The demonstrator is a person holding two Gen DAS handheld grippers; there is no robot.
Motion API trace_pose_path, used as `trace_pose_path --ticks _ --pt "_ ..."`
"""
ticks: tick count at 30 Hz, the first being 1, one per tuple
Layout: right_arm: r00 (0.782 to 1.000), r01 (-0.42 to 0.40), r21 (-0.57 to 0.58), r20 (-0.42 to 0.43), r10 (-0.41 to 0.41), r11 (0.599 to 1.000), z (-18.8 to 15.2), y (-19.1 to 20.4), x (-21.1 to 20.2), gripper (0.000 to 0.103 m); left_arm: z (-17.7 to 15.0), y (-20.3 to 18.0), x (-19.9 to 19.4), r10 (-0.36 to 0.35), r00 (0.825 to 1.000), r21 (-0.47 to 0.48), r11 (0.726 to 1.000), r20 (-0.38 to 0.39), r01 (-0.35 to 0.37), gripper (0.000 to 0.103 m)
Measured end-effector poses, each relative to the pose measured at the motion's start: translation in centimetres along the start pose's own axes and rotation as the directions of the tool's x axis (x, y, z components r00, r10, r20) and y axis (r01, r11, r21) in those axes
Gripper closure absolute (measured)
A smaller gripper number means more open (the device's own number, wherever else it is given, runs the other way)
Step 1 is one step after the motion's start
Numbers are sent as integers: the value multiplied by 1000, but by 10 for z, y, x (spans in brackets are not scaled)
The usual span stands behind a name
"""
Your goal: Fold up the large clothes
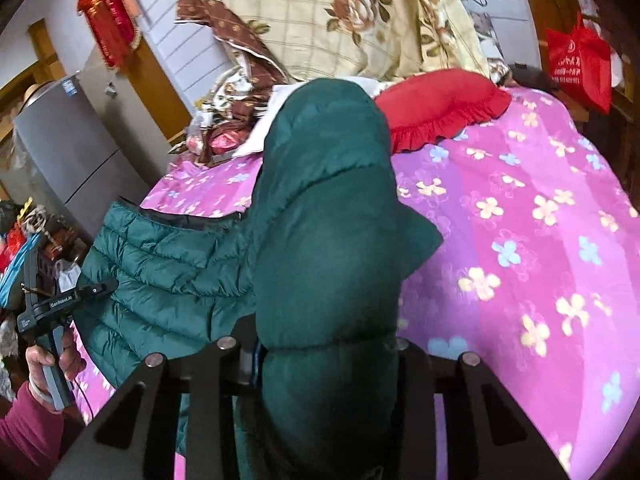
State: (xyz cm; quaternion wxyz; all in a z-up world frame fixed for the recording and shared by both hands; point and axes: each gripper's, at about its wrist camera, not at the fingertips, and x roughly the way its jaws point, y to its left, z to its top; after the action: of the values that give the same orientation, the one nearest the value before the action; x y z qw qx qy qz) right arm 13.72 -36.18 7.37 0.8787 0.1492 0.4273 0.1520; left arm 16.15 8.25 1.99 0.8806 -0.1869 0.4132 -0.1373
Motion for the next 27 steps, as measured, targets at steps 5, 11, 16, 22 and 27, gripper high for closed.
trace_pose_path --ticks 5,11,16,22,27 --pt "999 -28 24 -34 28 999 -39 8 -46 66 -41 -3 -35 17 999 51 999 -42 -15 94" --pt "992 45 72 -121 -36 996 -96 1 -57 52 -73 18 -15 139 983 25 990 -123 -137 68" --pt "967 212 65 -159 -200 975 -119 -16 -37 25 -81 21 -10 197 974 26 980 -115 -195 53" --pt "942 329 27 -81 -326 944 -112 8 -73 24 -92 -5 -54 332 943 90 940 -17 -329 53" --pt "942 334 -4 19 -334 943 -112 46 -108 11 -108 -29 -73 431 899 146 887 83 -438 53"
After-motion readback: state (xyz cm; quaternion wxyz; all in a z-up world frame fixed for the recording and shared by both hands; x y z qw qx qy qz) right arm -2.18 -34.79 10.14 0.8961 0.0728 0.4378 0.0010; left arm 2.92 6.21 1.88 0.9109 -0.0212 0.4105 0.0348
